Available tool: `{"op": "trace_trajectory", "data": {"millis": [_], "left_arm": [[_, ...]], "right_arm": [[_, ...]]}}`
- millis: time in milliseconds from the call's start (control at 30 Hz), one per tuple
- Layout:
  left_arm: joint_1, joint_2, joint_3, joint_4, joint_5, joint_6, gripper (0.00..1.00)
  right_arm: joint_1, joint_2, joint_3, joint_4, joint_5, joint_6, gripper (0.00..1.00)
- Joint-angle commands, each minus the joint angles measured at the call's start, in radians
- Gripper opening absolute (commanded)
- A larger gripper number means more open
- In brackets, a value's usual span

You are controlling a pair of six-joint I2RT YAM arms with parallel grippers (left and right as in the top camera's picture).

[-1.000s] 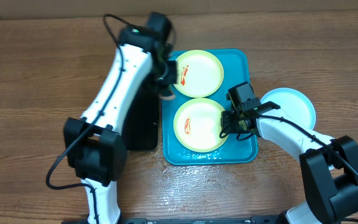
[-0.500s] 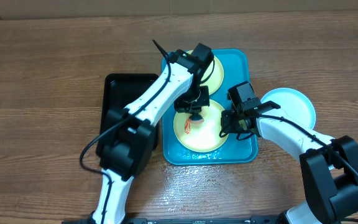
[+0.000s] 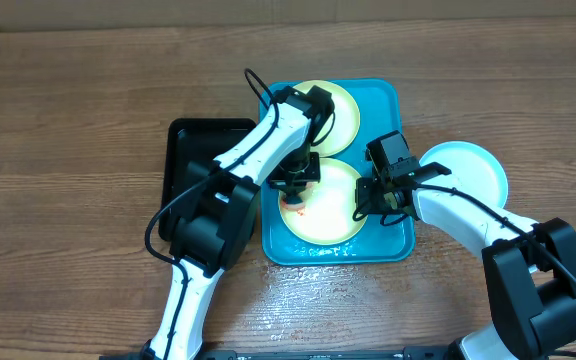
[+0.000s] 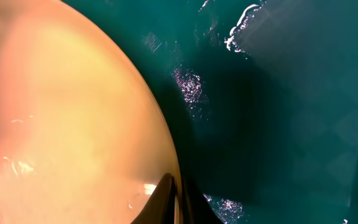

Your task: Clean dirty plates on tray and stack at the side

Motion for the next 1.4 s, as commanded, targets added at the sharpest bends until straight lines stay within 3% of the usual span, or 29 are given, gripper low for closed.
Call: {"op": "trace_trajectory", "data": {"millis": [0,233,533,733,1000,1133,1267,1367], "left_arm": [[0.019,0.032,-0.01,-0.008,-0.108,0.044,0.04],[-0.012,0.034,-0.018,0.097,0.153,0.114,0.04],[-0.078,0.037,-0.018,0.134,0.327,0.129,0.04],[-0.092,0.037,-0.018,0.114,0.237,0.127,0.04],[-0.073,0.037,-0.02,0.001,-0.134,0.121,0.04],[-0.083,0.037,-0.066,0.008,-0.244,0.151,0.04],[-0.08,0.037,-0.126,0.04,-0.281,0.152,0.04],[-0.067,0.036,-0.129,0.037,-0.193,0.208,0.04]], "right_arm": [[0.004,0.027,-0.021,-0.02,0.028,-0.004,0.05],[0.004,0.027,-0.02,-0.02,0.028,-0.004,0.05],[0.004,0.027,-0.02,-0.02,0.028,-0.004,0.05],[0.004,0.027,-0.02,-0.027,0.028,-0.003,0.05],[0.004,0.027,-0.02,-0.035,0.027,0.003,0.05],[0.004,0.027,-0.02,-0.035,0.028,0.019,0.05],[0.004,0.027,-0.02,-0.038,0.028,0.019,0.04],[0.004,0.027,-0.021,-0.039,0.028,0.019,0.04]]}}
